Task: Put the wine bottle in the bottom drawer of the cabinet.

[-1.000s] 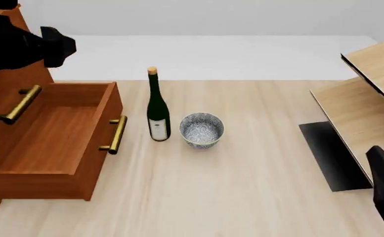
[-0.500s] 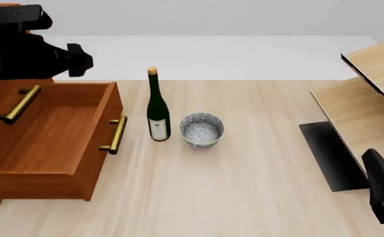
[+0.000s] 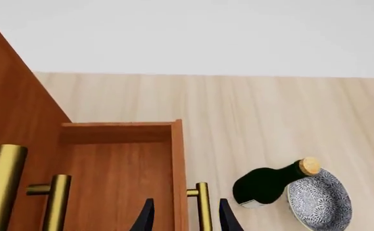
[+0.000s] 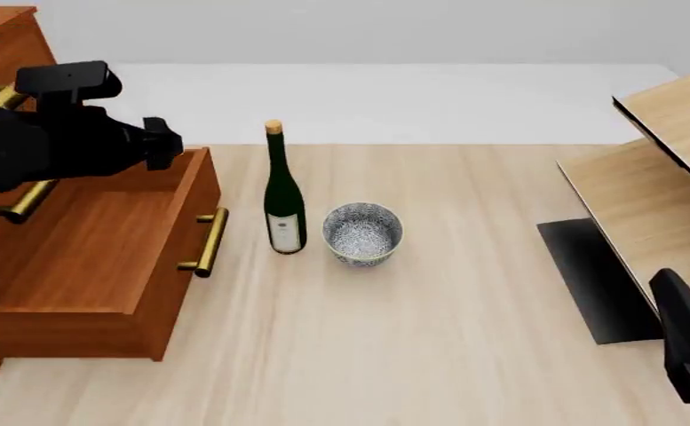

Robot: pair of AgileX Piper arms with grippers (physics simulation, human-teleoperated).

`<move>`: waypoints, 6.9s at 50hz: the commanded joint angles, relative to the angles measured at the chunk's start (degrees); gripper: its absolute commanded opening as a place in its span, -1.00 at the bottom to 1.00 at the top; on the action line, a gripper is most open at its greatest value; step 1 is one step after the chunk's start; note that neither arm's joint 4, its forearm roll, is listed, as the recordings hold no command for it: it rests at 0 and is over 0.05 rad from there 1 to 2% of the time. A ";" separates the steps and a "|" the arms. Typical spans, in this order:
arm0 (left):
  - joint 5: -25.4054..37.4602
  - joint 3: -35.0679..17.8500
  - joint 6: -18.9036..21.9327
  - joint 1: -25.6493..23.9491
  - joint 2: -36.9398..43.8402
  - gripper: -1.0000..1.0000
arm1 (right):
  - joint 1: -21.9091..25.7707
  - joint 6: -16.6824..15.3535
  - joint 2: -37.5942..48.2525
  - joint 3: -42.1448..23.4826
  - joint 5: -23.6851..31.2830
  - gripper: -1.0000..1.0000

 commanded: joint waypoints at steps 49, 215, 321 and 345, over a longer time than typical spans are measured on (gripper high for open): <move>-15.60 4.71 -3.19 -1.68 14.72 1.00 | -0.92 -0.84 -0.05 -1.50 2.78 1.00; -15.32 15.03 6.19 -10.10 -9.56 1.00 | 1.03 -0.25 -0.03 -0.47 1.98 1.00; -43.62 13.23 15.20 -19.61 5.65 1.00 | 0.44 -0.82 -0.02 -1.95 3.72 1.00; -50.91 14.50 13.03 -18.47 9.44 1.00 | 0.39 -1.24 -0.01 -2.60 4.46 1.00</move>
